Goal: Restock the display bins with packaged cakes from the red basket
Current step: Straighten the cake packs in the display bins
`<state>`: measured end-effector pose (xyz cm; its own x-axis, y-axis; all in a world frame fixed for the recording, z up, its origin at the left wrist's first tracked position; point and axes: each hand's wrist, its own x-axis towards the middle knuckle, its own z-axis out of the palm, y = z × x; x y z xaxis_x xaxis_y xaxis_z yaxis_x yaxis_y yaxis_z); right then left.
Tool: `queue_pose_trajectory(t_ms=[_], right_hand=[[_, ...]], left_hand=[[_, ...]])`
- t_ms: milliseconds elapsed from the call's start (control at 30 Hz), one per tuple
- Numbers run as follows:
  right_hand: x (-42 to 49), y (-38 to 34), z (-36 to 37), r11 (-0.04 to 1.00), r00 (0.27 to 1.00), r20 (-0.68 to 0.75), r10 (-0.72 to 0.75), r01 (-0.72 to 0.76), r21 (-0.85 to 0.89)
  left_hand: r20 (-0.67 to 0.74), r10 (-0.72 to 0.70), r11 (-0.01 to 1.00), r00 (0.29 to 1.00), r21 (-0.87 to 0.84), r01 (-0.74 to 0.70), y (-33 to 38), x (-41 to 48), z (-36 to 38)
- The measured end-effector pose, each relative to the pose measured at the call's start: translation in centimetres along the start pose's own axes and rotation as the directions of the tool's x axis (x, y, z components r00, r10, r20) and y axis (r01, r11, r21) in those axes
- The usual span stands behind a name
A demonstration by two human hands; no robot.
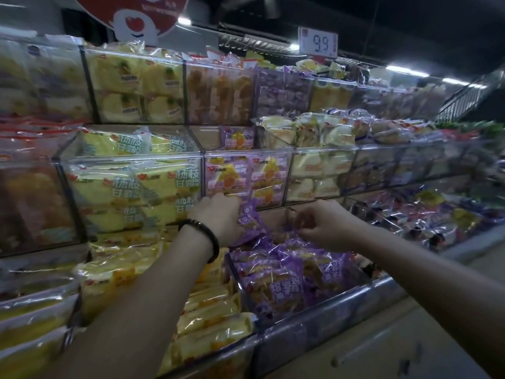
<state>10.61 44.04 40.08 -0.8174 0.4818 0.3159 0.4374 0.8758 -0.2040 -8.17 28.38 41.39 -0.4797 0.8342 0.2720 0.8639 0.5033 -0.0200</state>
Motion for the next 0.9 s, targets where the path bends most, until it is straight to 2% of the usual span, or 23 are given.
queue_pose_trajectory(t_ms=[133, 267, 333, 400, 600, 733, 833, 900], right_hand=[[1.9, 1.2, 1.1, 1.0, 1.0, 0.004, -0.016, 0.016, 0.002], [3.8, 2.8, 2.1, 0.999, 1.0, 0.011, -0.024, 0.024, -0.027], [4.8, 3.8, 2.7, 0.999, 1.0, 0.016, -0.017, 0.017, -0.032], [5.7, 4.6, 3.5, 0.997, 0.999, 0.026, -0.024, 0.025, -0.066], [7.6, 4.3, 6.2, 0.966, 0.99, 0.104, -0.097, 0.119, -0.229], [8.4, 3.9, 7.5, 0.949, 0.986, 0.147, -0.08, 0.12, -0.292], [8.7, 3.9, 7.6, 0.947, 0.987, 0.151, -0.059, 0.102, -0.303], [8.7, 3.9, 7.6, 0.947, 0.989, 0.135, -0.058, 0.097, -0.306]], left_hand=[[-0.025, -0.111, 0.993, 0.993, -0.043, 0.11, 0.8, 1.7, 2.6], [-0.01, -0.159, 0.986, 0.987, 0.051, 0.159, 1.1, 2.9, 4.4], [-0.061, -0.163, 0.982, 0.985, 0.086, 0.168, 0.9, 3.4, 5.2], [-0.125, -0.18, 0.977, 0.976, 0.095, 0.192, 0.6, 3.9, 6.1], [-0.186, -0.205, 0.971, 0.961, 0.084, 0.223, 0.6, 4.5, 6.8], [-0.253, -0.194, 0.979, 0.948, 0.008, 0.202, 0.5, 3.9, 5.9], [-0.312, -0.139, 0.98, 0.94, -0.181, 0.085, 0.5, 3.0, 4.0], [-0.328, -0.124, 0.943, 0.937, -0.331, 0.009, 0.4, 2.1, 1.9]])
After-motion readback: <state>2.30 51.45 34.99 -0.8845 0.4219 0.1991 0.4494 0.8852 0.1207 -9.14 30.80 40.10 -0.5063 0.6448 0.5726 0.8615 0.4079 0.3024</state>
